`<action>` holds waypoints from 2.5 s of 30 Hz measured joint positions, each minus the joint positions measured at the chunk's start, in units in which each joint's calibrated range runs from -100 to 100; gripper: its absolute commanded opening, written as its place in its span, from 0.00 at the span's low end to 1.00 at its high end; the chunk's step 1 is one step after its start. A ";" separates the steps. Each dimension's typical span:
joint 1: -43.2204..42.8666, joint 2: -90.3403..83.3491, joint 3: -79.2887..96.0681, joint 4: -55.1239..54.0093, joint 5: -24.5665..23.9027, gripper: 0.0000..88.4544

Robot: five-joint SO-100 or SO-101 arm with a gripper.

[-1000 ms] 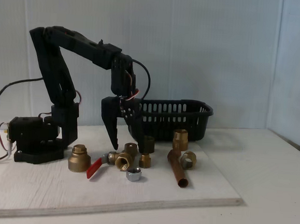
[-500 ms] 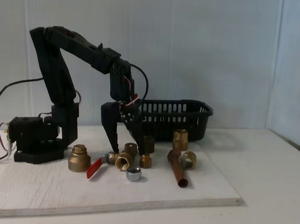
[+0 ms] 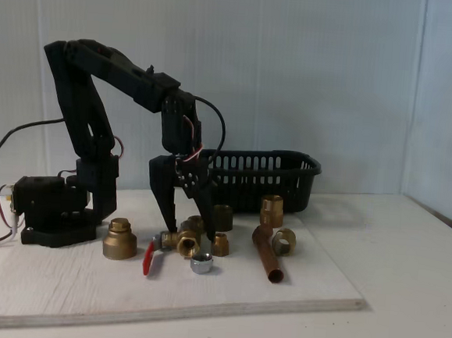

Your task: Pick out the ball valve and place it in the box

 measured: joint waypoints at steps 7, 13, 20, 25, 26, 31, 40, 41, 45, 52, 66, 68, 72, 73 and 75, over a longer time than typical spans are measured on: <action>0.82 0.00 0.36 -0.69 -0.83 0.28; 0.67 -0.08 5.81 -7.39 -0.93 0.28; 0.22 -0.34 6.26 -8.00 -0.88 0.28; 0.22 -0.42 6.35 -8.00 -0.88 0.28; 0.22 -0.42 6.35 -8.00 -0.88 0.27; -0.22 -0.42 6.35 -8.51 -0.83 0.06; -0.30 -0.51 6.17 -9.46 -0.83 0.02; -0.30 -0.51 6.17 -9.46 -0.83 0.02; -0.30 -0.51 6.17 -9.46 -0.83 0.02; -0.30 -0.34 3.27 -5.25 -0.83 0.02; 0.15 -0.08 -12.44 10.66 -1.14 0.02; -0.15 -0.08 -14.43 10.75 -1.14 0.02; -0.67 -0.08 -19.61 10.83 -1.14 0.02; -0.67 -0.08 -21.06 10.83 -1.14 0.02; -1.26 -0.08 -24.15 10.92 -1.14 0.02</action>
